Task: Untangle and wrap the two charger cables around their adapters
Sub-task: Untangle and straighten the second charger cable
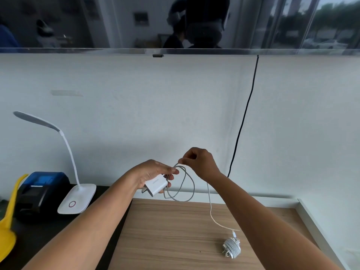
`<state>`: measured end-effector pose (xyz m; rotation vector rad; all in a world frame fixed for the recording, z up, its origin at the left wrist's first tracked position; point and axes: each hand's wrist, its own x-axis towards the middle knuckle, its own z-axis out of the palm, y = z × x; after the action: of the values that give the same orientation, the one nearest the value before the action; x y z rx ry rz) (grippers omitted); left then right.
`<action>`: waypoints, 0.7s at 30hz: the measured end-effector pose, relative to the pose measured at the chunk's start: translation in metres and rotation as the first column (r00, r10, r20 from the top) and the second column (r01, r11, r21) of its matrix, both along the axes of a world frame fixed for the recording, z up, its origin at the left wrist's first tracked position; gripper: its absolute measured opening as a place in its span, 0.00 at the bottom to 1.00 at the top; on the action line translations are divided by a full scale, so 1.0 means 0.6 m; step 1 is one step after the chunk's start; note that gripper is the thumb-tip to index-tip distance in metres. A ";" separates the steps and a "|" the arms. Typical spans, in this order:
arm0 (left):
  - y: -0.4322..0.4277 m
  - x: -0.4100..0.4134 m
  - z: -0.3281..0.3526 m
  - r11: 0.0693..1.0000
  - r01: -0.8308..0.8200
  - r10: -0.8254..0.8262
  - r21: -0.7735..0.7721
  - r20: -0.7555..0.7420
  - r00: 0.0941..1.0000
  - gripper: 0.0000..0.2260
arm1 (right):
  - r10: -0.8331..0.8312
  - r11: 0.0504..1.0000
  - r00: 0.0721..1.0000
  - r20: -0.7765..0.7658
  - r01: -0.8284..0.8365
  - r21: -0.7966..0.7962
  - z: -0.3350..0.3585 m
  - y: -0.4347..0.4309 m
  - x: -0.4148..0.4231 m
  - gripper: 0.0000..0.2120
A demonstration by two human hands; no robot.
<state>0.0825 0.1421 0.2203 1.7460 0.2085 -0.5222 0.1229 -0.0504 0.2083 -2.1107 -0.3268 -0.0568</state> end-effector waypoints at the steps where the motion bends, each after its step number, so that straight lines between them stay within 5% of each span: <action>1: -0.001 0.001 0.000 1.000 -0.010 0.010 -0.006 0.005 1.000 0.14 | 0.047 0.999 0.999 -0.010 -0.047 -0.022 -0.001 -0.001 0.000 0.10; 4: 0.001 0.004 0.009 0.998 -0.037 0.036 -0.051 -0.008 0.999 0.15 | 0.120 0.966 0.991 -0.066 -0.132 -0.222 -0.012 -0.005 0.007 0.19; 6: 0.004 0.003 0.020 0.997 -0.004 0.002 -0.081 -0.029 1.000 0.14 | 0.109 0.948 0.992 -0.063 -0.123 -0.294 -0.020 -0.011 0.012 0.14; 9: 0.010 -0.003 0.037 0.987 0.062 -0.068 -0.146 -0.037 0.997 0.12 | 0.111 0.987 0.983 -0.149 -0.127 -0.103 -0.028 -0.024 0.017 0.04; 15: 0.006 -0.010 0.036 0.915 0.054 -0.047 -0.399 0.027 0.999 0.07 | -0.112 0.993 0.990 -0.080 0.108 -0.053 -0.039 -0.023 0.020 0.23; 21: 0.005 -0.002 0.043 0.886 -0.044 0.069 -0.462 0.038 0.997 0.06 | -0.056 0.998 0.994 -0.093 0.058 0.025 -0.046 -0.023 0.015 0.28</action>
<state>0.0814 0.1448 0.2462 1.2811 0.0861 -0.4388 0.1316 -0.0642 0.1807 -2.0876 -0.2098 0.0022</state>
